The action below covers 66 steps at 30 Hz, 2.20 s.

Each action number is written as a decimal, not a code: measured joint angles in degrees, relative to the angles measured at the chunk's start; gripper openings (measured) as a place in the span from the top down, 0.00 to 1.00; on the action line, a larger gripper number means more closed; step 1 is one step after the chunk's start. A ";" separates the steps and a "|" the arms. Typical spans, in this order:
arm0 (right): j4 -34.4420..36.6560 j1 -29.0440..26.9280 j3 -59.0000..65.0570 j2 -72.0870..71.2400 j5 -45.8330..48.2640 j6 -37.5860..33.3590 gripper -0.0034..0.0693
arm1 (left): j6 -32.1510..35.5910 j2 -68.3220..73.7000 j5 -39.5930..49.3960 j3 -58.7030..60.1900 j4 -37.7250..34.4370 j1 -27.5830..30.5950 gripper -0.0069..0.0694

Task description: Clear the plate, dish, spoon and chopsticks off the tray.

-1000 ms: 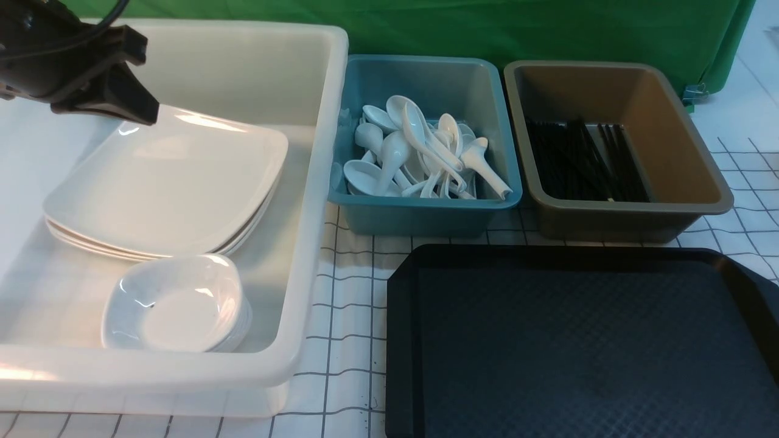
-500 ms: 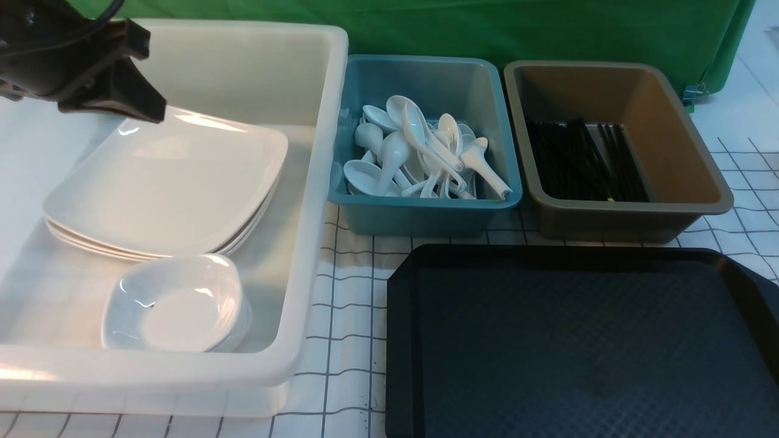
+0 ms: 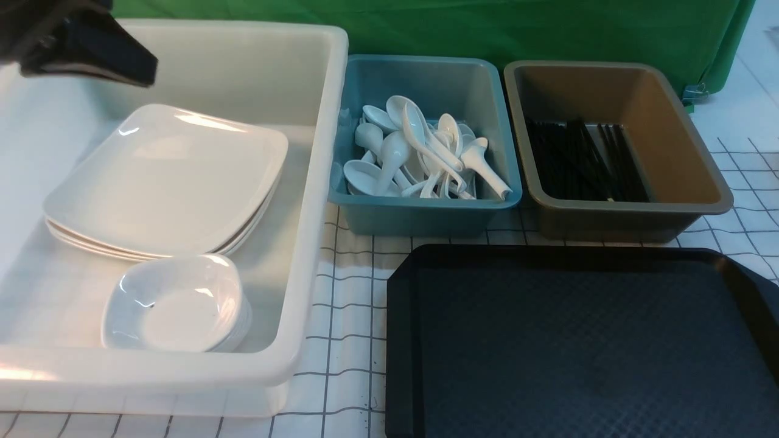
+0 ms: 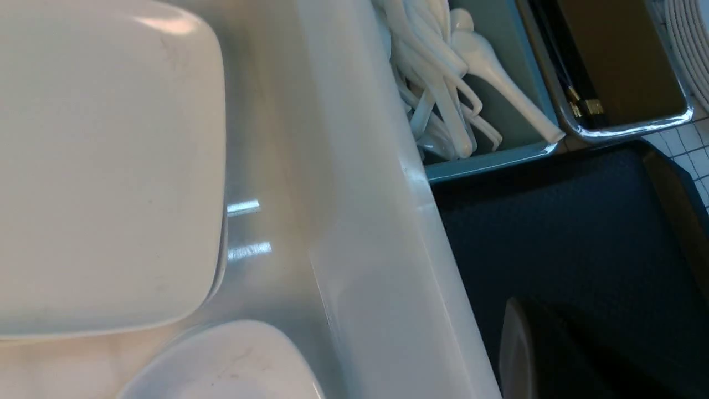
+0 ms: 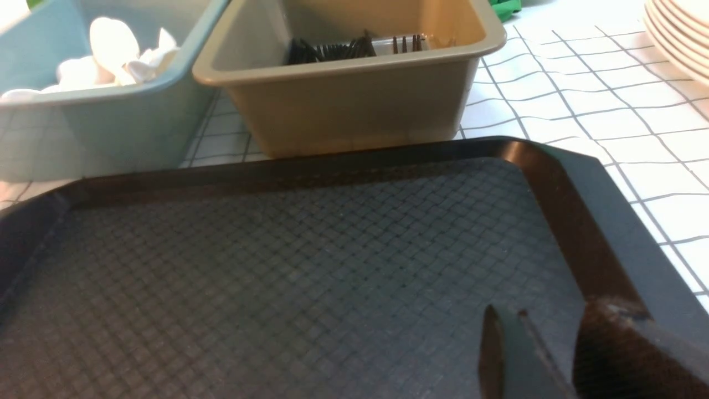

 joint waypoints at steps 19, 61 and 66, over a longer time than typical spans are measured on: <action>0.00 0.00 0.00 0.00 0.00 0.64 0.62 | 6.58 -47.78 -16.24 38.77 -6.14 0.00 0.90; 0.00 0.00 0.00 0.00 0.00 0.69 0.62 | -8.90 -78.41 -61.20 73.78 22.84 -1.61 0.90; 0.00 0.00 0.00 0.00 0.00 0.69 0.62 | -20.29 -78.41 -68.01 81.77 31.78 -6.25 0.90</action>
